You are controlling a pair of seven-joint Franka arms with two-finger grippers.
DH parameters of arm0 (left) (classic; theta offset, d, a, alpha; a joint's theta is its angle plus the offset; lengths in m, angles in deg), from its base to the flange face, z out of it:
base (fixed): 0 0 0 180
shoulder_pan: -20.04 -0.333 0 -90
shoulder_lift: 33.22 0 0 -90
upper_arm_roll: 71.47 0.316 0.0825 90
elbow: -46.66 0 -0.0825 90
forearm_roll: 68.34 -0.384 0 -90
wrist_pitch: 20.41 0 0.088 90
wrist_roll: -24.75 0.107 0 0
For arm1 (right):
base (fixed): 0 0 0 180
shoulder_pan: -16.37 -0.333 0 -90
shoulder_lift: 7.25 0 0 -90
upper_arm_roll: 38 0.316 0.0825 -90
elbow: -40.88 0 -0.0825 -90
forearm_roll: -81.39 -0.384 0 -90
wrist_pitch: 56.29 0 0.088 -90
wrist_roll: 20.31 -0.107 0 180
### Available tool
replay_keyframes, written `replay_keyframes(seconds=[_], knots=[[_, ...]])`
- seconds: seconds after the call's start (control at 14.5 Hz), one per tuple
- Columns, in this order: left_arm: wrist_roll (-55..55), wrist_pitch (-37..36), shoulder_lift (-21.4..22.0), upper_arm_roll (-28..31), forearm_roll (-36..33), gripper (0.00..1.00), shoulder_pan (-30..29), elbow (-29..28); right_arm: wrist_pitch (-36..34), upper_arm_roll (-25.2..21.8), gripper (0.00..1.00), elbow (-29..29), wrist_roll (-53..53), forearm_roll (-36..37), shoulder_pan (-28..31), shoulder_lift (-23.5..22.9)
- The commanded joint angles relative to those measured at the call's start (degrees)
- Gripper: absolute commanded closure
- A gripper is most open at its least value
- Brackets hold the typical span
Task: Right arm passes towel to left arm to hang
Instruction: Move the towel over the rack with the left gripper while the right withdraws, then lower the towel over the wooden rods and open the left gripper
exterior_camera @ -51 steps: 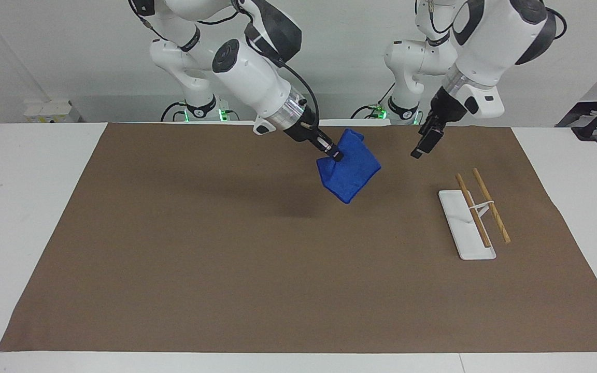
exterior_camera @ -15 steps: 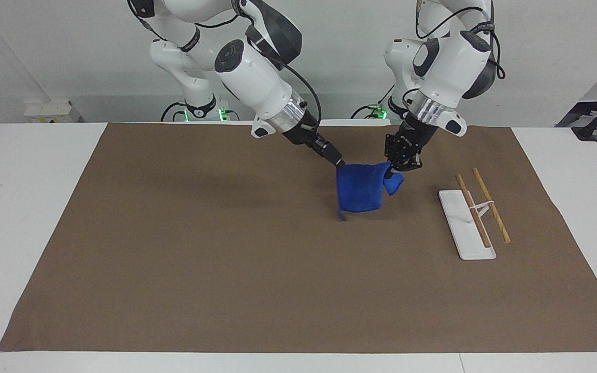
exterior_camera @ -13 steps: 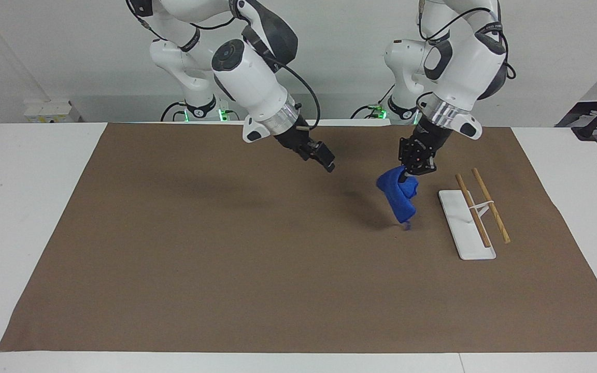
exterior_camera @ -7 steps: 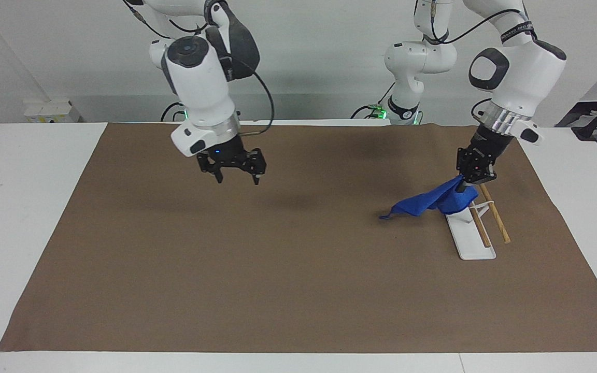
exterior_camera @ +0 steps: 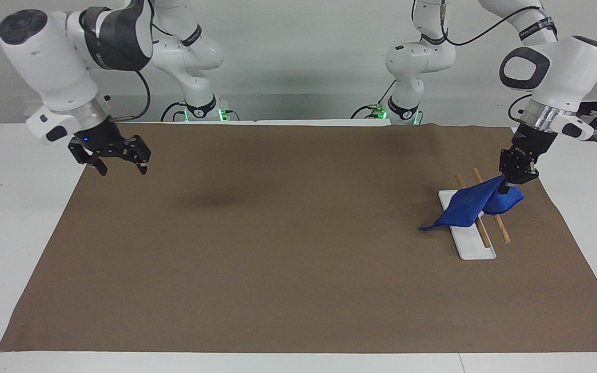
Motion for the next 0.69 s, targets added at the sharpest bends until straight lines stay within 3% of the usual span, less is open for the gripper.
replay_keyframes(seconds=[0.0,0.41,0.62], knots=[[2.92,0.72,-1.93,-0.32,-4.76,1.0,-1.27,2.47,-2.15,-4.75,0.01,0.68,0.9,0.7,-3.95,1.08],[4.94,-0.07,-4.13,-0.31,-5.93,1.0,-4.35,7.03,-2.77,-5.02,0.01,0.51,1.25,0.7,-3.33,1.34],[5.21,-0.94,-4.49,-0.31,-11.01,1.0,-4.44,7.49,-2.77,-5.02,0.01,0.42,2.74,0.78,-3.16,1.08]])
